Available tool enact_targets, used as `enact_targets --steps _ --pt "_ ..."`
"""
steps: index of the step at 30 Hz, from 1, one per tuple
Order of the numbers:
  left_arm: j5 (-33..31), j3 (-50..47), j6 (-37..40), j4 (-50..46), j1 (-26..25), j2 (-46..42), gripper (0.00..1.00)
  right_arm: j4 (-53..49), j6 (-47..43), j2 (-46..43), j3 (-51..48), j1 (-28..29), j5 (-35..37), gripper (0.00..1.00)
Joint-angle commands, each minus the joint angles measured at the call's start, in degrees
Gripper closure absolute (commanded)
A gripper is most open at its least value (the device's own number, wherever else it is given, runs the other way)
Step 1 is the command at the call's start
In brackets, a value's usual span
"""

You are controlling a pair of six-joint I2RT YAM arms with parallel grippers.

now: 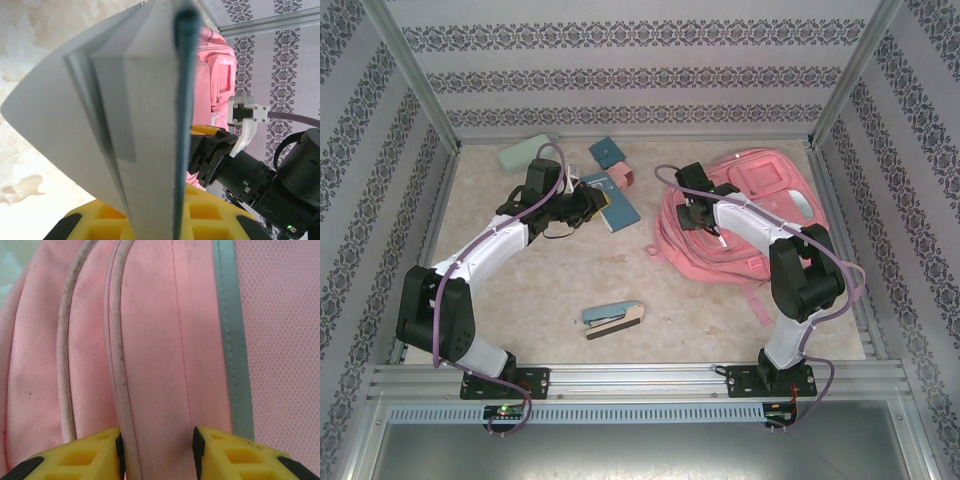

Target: Pack the student bag

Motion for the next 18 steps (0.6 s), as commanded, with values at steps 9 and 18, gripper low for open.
enact_targets --steps 9,18 --pt "2.5 1.5 0.3 3.0 -0.4 1.0 1.0 -2.9 -0.7 -4.4 1.9 0.2 0.6 1.0" --pt "1.9 5.2 -3.2 9.6 -4.1 7.4 1.0 -6.7 -0.7 -11.0 15.6 -1.4 -6.0 1.0"
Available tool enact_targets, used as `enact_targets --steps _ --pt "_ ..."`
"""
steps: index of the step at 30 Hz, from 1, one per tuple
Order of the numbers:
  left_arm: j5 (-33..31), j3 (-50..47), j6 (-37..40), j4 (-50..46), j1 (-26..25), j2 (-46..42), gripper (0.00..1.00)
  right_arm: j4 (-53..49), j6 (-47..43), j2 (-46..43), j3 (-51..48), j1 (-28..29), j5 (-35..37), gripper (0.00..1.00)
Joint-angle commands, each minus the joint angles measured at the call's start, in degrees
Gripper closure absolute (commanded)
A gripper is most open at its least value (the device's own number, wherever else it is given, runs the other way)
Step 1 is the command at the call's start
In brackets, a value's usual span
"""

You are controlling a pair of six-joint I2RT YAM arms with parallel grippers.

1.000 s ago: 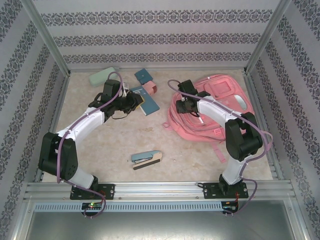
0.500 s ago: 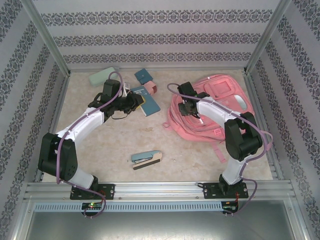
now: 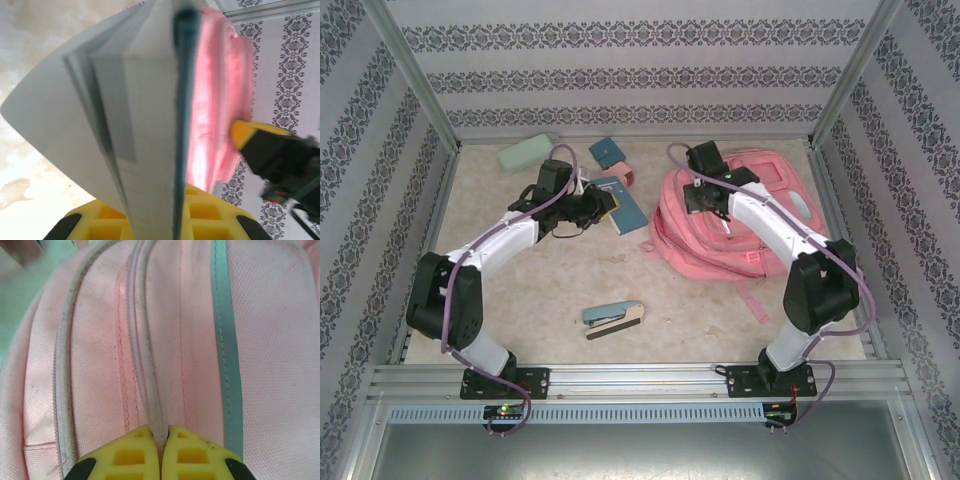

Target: Pack the student bag

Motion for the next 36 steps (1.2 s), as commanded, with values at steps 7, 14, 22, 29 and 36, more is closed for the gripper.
enact_targets --steps 7,14,22,29,36 --pt "-0.3 12.8 -4.2 10.6 -6.6 11.6 1.0 1.8 2.4 -7.1 12.5 -5.4 -16.6 1.0" --pt "-1.4 23.0 -5.4 11.3 -11.4 21.3 1.0 6.9 10.1 -10.4 9.7 -12.7 -28.6 1.0" --pt "-1.8 36.6 -7.4 11.0 -17.3 33.1 1.0 9.4 14.7 -11.8 7.9 -14.8 -30.6 1.0" --pt "-6.3 51.7 -4.6 -4.2 -21.7 43.7 0.99 10.9 16.3 -11.9 6.9 -15.1 -31.2 1.0" --pt "-8.1 60.2 -0.2 -17.2 -23.4 47.8 0.38 11.8 16.7 -12.4 5.7 -15.8 -31.7 1.0"
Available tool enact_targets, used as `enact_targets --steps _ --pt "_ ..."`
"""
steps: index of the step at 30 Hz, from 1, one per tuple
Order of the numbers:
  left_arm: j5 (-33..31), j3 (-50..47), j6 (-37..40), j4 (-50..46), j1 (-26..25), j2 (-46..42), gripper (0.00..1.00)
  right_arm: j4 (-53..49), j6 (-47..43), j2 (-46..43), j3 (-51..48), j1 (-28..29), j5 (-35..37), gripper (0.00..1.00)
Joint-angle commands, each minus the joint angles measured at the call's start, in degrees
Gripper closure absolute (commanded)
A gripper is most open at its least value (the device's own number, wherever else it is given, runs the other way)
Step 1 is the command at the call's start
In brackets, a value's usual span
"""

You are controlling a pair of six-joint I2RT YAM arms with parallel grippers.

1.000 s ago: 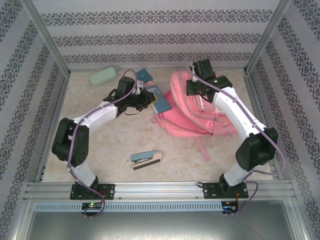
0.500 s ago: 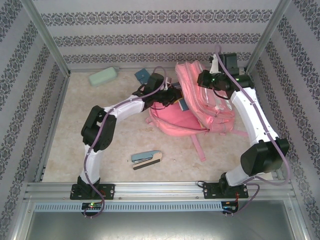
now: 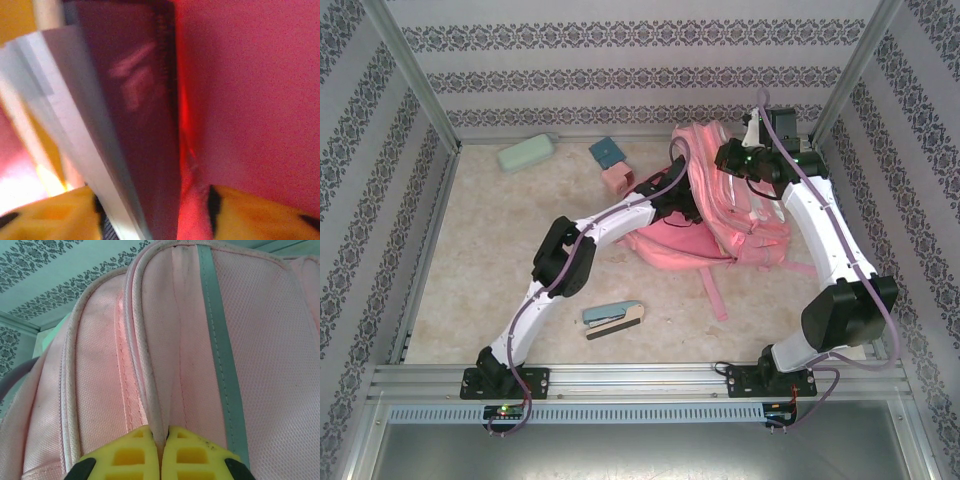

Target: Pack the student bag

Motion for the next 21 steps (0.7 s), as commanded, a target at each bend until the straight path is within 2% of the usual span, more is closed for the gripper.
enact_targets --steps 1,9,12,15,21 --pt "-2.6 2.1 4.4 -8.9 -0.6 -1.0 0.33 8.2 1.3 -4.3 0.1 -0.3 -2.9 1.0" --pt "-6.7 -2.6 10.9 -14.5 1.3 -9.5 0.28 7.5 -0.2 -5.9 -3.6 -1.3 0.9 1.0" --pt "-5.9 -9.9 13.2 -12.9 2.1 -16.2 0.28 6.9 -1.9 -6.5 -6.1 -1.4 3.4 1.0" --pt "-7.7 -18.8 15.2 -11.9 3.3 -24.4 0.28 7.5 -3.3 -7.1 -9.9 -1.6 5.8 1.0" --pt "-11.0 -30.7 18.7 -15.1 9.7 -37.1 0.28 8.8 -5.5 -6.2 -15.4 -1.7 4.2 1.0"
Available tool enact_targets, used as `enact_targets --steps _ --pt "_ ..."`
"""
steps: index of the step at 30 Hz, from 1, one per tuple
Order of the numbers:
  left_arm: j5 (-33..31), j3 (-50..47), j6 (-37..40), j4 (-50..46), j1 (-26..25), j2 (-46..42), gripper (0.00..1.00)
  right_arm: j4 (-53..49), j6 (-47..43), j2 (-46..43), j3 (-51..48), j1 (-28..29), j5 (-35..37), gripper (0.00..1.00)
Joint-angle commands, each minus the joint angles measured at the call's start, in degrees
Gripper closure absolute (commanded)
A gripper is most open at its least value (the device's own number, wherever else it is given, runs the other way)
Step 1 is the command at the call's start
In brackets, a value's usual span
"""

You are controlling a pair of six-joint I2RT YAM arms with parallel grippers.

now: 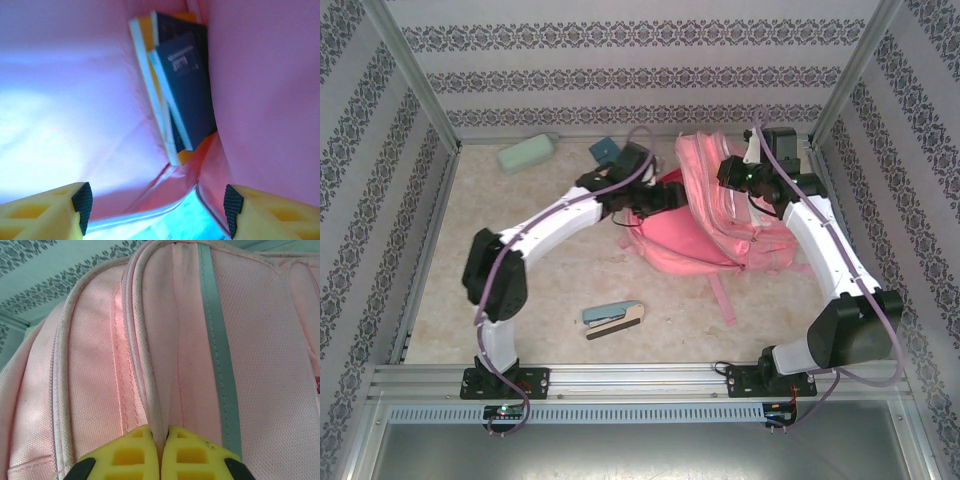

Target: Pack the student bag

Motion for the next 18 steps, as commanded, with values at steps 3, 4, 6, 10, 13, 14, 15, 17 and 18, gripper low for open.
enact_targets --steps 3,4,6,10,13,14,15,17,18 --pt "-4.3 -6.3 6.9 -4.3 7.7 -8.5 0.28 2.5 -2.3 0.0 -5.0 -0.7 1.5 1.0" --pt "-5.0 -6.7 7.7 -4.8 9.0 -9.2 0.28 3.0 -2.2 0.1 -5.6 -0.6 1.1 1.0" --pt "-5.3 -7.7 8.9 -4.5 11.8 -10.1 0.27 3.8 -2.0 0.3 -7.0 -0.2 0.7 1.0" --pt "-5.1 -8.3 11.1 -6.8 14.7 -9.8 0.27 3.9 -2.3 0.7 -8.4 0.6 0.2 1.0" --pt "-5.8 -9.8 13.4 -9.2 14.9 -10.1 0.27 4.3 -2.2 0.3 -8.8 0.7 0.5 1.0" --pt "-5.4 -10.5 14.3 -9.8 14.8 -10.3 0.28 4.4 -2.2 0.2 -8.7 0.7 0.7 1.0" --pt "-5.0 -11.3 15.3 -10.6 14.8 -10.4 0.28 4.4 -2.2 0.1 -8.6 0.6 0.8 1.0" --pt "-4.3 -13.1 17.2 -12.2 14.7 -10.9 0.3 4.5 -2.1 0.1 -8.1 0.7 0.7 1.0" --pt "-4.2 -14.2 18.5 -13.3 14.6 -11.4 0.31 4.4 -2.1 0.3 -7.8 0.7 0.5 1.0"
